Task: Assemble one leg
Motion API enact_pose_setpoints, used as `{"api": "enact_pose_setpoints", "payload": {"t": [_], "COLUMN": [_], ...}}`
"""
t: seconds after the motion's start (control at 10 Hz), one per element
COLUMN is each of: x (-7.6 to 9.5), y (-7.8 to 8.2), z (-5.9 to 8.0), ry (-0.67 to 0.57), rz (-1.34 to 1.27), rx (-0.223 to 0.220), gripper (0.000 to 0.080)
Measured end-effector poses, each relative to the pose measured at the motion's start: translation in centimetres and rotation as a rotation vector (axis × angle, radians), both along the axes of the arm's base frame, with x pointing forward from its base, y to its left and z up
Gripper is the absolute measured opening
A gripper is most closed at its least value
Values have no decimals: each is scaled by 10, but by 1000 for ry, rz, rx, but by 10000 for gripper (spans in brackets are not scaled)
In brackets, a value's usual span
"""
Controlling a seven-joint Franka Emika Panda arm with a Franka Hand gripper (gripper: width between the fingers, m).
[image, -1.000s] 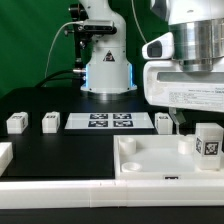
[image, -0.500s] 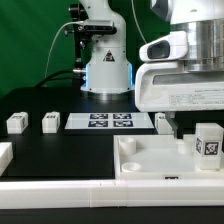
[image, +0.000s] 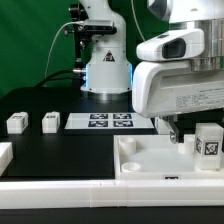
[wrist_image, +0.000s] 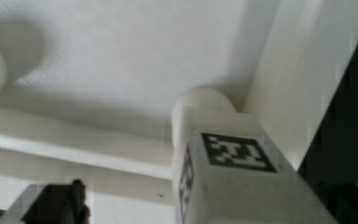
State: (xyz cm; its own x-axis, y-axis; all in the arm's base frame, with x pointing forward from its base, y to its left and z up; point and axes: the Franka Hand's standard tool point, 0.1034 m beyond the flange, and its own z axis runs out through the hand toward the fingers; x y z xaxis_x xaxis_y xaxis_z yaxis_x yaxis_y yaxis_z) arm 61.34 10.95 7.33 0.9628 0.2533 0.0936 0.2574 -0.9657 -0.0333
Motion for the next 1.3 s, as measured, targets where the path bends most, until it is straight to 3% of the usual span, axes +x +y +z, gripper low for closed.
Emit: {"api": "enact_pose_setpoints", "payload": {"t": [0.1, 0.2, 0.3, 0.4, 0.8, 1.3], "x": [0, 0, 0, 0, 0, -1], "y": [0, 0, 0, 0, 0, 9], "z": [0, 0, 0, 0, 0, 0], "ry": [1, 1, 1, 1, 4, 47], "rz": [-19, -19, -19, -19, -62, -705], "rx": [2, 2, 2, 2, 6, 74], "gripper": [515, 515, 365, 292, 292, 293]}}
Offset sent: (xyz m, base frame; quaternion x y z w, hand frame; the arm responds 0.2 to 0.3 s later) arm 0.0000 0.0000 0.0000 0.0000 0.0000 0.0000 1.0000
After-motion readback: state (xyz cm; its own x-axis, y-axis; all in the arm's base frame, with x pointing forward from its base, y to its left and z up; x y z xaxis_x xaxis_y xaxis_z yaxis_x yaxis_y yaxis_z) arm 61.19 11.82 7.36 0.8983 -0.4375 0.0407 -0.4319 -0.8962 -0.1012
